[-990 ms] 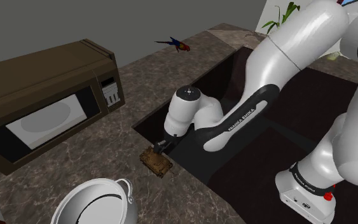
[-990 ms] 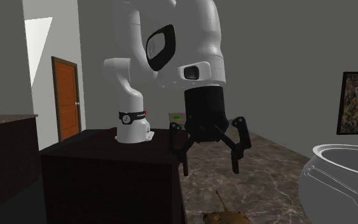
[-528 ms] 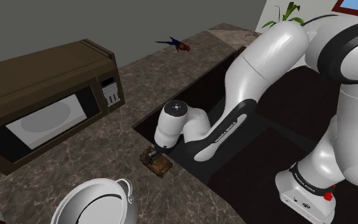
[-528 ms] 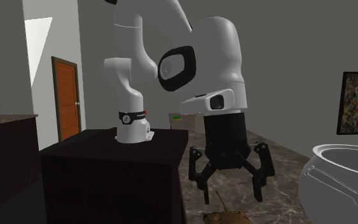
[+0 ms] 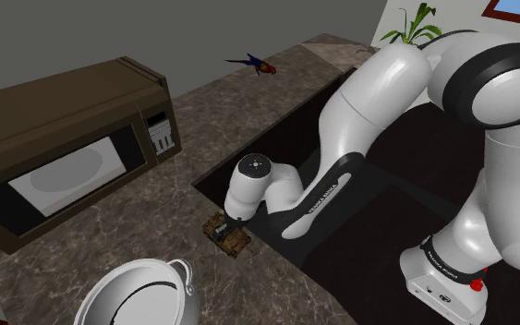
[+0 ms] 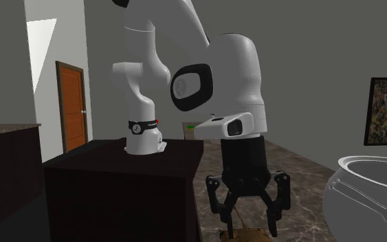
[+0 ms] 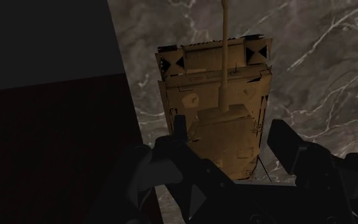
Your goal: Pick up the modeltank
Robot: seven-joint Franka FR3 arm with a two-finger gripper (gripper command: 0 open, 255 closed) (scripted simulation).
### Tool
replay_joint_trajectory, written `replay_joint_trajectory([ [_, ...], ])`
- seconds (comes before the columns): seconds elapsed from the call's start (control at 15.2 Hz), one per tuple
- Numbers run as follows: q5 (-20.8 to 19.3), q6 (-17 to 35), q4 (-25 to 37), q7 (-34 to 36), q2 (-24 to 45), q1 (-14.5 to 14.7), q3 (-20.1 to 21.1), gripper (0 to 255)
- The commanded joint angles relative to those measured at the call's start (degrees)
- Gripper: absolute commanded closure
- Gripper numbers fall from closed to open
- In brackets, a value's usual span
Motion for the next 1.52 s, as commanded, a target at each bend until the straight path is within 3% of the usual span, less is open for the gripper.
replay_joint_trajectory([
  [0.0, 0.0, 0.0, 0.1, 0.0, 0.1, 0.0, 0.0, 255],
  [0.46, 0.0, 0.1, 0.0, 0.0, 0.1, 0.0, -0.1, 255],
  [1.45, 6.8, -8.1, -2.2, -5.5, -10.1, -5.5, 7.0, 255],
])
